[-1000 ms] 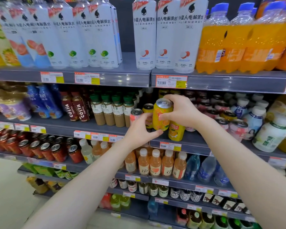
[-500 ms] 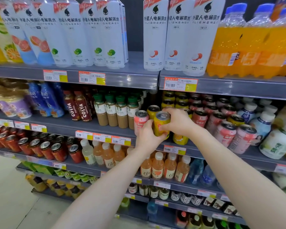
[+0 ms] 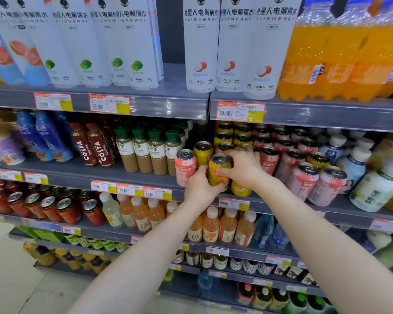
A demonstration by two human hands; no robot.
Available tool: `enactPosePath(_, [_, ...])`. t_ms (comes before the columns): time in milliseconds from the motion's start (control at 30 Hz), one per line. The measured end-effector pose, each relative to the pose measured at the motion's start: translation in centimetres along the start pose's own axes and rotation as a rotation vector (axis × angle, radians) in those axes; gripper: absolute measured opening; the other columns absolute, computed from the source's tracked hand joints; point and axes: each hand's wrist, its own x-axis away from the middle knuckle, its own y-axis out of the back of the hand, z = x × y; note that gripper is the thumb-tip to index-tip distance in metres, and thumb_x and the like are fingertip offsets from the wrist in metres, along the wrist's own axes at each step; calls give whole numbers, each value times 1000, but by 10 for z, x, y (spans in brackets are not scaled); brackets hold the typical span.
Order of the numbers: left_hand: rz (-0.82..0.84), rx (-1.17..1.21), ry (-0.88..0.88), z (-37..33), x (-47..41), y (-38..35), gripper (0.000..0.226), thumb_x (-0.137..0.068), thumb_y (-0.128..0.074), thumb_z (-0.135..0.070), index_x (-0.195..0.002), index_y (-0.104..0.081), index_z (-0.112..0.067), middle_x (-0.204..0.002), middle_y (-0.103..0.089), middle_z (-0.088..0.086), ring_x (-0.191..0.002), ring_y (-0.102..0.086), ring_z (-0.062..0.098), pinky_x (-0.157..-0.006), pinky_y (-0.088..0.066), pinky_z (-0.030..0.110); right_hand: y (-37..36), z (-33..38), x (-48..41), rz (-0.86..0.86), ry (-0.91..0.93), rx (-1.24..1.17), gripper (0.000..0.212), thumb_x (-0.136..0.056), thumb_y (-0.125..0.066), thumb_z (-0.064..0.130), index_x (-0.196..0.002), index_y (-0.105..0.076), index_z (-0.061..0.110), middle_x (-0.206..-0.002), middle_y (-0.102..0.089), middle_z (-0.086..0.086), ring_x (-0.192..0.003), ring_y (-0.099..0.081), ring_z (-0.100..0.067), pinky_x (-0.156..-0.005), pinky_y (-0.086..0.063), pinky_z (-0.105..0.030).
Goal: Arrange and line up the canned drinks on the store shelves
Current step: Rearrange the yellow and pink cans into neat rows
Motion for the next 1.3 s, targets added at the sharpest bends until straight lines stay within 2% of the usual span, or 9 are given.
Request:
enactPosePath(133, [-38, -149, -82, 2, 8, 10, 58, -82, -75, -58, -129, -56, -29, -119, -65, -11, -107, -63, 11, -82, -59, 40, -2, -2, 3, -25, 23, 39, 62, -85, -70, 56, -141, -54, 35, -139, -56, -1, -132, -35, -31, -100, -29, -44])
enactPosePath(267, [-230, -246, -195, 11, 13, 30, 34, -89, -70, -43, -114, -58, -23, -105, -54, -9, -99, -55, 13, -77, -55, 39, -5, -5, 4, -46, 25, 25, 68, -81, -73, 58, -141, -54, 33, -137, -58, -1, -131, -37, -31, -99, -30, -43])
enactPosePath(400, [-410, -261, -65, 20, 4, 50, 47, -80, -79, -39, -113, -54, -16, -109, -50, 0, -105, -49, 20, -85, -49, 35, -4, -6, 4, -57, 10, -37, 67, -78, -77, 54, -139, -57, 33, -135, -60, 0, -130, -36, -32, -103, -32, -46])
enactPosePath(500, [-369, -206, 20, 23, 2, 53, 66, -74, -82, -45, -124, -49, -17, -118, -52, 2, -112, -49, 20, -90, -49, 35, -4, -5, 5, -85, 13, -49, 61, -79, -76, 51, -135, -61, 31, -131, -62, -2, -127, -39, -33, -103, -34, -47])
enactPosePath(633, [-276, -80, 135, 27, -7, 52, 79, -64, -81, -52, -128, -44, -23, -118, -61, -1, -110, -62, 21, -88, -58, 46, -10, -1, 11, -224, -3, -58, 52, -83, -73, 44, -130, -64, 23, -125, -64, -5, -121, -44, -33, -96, -33, -43])
enactPosePath(867, [-251, -63, 115, 33, -8, 50, 73, -70, -84, -50, -129, -50, -25, -120, -63, -4, -110, -64, 20, -91, -57, 49, -18, 4, 22, -244, -12, -70, 50, -87, -68, 44, -133, -61, 27, -120, -62, 0, -115, -43, -28, -83, -23, -33])
enactPosePath(1000, [-319, -53, 76, 22, -5, 51, 68, -67, -78, -56, -124, -50, -30, -116, -61, -7, -107, -63, 19, -89, -56, 51, -17, 8, 23, -237, -38, -67, 50, -88, -66, 46, -132, -61, 25, -121, -61, 0, -115, -44, -28, -87, -31, -38])
enactPosePath(1133, [-366, 4, -6, -1, -5, 53, 65, -68, -79, -56, -122, -48, -36, -114, -63, -11, -103, -64, 12, -88, -57, 46, -13, 14, 25, -213, -36, -148, 50, -91, -63, 47, -135, -59, 23, -127, -61, 0, -118, -43, -28, -87, -28, -35])
enactPosePath(1300, [-391, 0, -102, -28, -2, 45, 70, -67, -79, -58, -125, -50, -32, -116, -62, -10, -107, -63, 13, -90, -57, 45, -3, 14, 23, -195, -65, -351, 46, -93, -58, 26, -139, -58, 20, -132, -63, -2, -126, -46, -29, -104, -37, -40])
